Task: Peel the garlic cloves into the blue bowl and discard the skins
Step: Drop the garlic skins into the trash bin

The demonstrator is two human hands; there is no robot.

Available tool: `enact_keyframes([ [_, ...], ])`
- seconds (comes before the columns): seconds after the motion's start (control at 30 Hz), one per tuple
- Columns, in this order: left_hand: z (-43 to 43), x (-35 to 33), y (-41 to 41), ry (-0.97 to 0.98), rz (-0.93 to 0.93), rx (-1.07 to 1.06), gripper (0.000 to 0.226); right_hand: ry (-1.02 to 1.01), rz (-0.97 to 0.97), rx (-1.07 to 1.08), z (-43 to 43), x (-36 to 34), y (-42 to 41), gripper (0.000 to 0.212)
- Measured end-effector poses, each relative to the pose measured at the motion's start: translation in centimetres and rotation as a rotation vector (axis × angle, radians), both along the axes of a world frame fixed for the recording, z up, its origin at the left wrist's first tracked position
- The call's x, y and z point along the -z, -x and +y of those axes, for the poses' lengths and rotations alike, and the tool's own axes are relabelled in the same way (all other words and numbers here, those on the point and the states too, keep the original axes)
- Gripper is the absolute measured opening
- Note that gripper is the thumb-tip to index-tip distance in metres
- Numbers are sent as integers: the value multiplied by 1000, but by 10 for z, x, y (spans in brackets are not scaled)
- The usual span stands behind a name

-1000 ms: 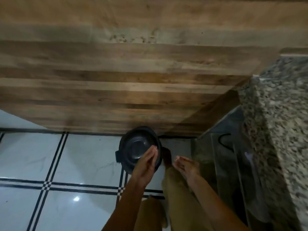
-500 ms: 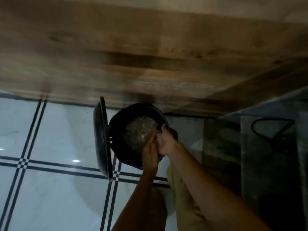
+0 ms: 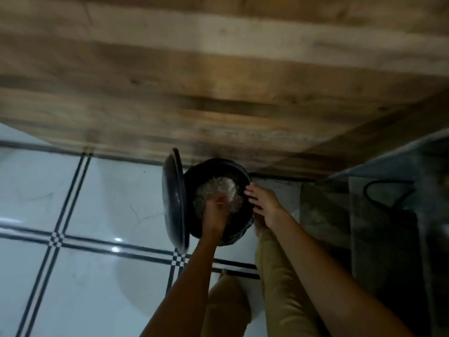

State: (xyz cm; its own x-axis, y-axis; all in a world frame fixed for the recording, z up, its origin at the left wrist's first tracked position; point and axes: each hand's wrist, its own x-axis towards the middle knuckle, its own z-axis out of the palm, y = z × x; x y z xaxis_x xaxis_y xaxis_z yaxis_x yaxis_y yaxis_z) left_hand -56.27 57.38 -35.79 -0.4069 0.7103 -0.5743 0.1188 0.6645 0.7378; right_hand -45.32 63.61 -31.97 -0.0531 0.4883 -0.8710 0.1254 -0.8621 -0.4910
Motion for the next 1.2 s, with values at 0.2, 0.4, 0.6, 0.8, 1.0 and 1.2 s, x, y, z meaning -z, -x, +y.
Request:
enact_keyframes([
  [0.2,24,-219,-77,-460,25,261,11,-308,175,314,-63,-213,-75,27],
  [0.4,-45,-363,-257,-618,-272,803,28,-700,-20,800,-202,-360,-223,22],
  [0.6,-247,-385,-418,-518,-448,1444,22,-666,-300,1398,-423,-382,-335,23],
  [0.8,-445,-363,-484,-529,-340,1803,10,-545,-643,1568,-647,-366,-367,14],
  [1.0,-492,-337,-507,-886,197,2101,22,-287,-1106,1512,-773,-353,-372,27],
  [1.2,-495,-336,-515,-1245,353,2218,9,-197,-1099,1363,-797,-334,-387,35],
])
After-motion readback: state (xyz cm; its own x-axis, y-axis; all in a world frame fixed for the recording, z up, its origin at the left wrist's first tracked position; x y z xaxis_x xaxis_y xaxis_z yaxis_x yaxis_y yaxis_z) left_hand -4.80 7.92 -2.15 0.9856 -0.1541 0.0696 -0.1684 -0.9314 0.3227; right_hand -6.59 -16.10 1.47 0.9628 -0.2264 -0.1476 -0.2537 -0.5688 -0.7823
